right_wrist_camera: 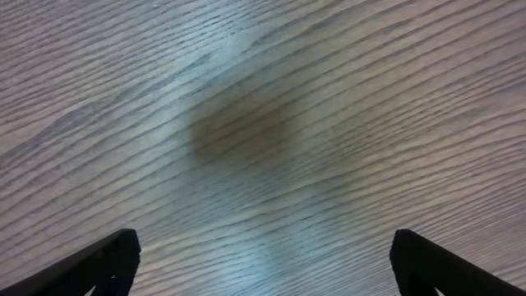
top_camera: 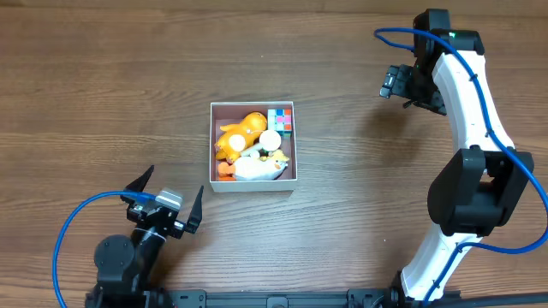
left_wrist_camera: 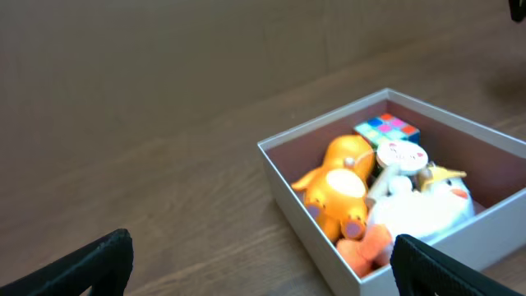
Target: Pack container
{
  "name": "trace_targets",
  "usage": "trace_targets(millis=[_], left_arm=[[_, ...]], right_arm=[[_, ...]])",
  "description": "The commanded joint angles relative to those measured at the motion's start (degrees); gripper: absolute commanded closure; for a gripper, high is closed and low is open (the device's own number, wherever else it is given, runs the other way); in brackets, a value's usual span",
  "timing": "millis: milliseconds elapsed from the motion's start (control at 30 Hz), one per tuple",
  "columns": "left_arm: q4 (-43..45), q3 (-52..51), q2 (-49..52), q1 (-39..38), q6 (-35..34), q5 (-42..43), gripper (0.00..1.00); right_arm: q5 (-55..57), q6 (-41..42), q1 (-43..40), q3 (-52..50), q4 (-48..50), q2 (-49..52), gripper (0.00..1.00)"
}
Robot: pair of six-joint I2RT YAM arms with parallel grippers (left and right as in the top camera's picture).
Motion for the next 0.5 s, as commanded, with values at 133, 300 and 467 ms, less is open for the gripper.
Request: trace_targets(millis=[133, 300, 467], left_arm=[[2.47, -4.17, -1.57, 0.42, 0.81, -1.92, 0.0], [2.51, -4.17, -1.55, 0.42, 0.79, -1.68, 0.0], [2.51, -4.17, -1.55, 0.42, 0.81, -1.68, 0.0]], right_arm=[[0.37, -0.17, 0.11, 0.11, 0.11, -0.24, 0.0], [0.37, -0.17, 0.11, 0.11, 0.11, -0.24, 0.0], [0.37, -0.17, 0.11, 0.11, 0.11, -0.24, 0.0]])
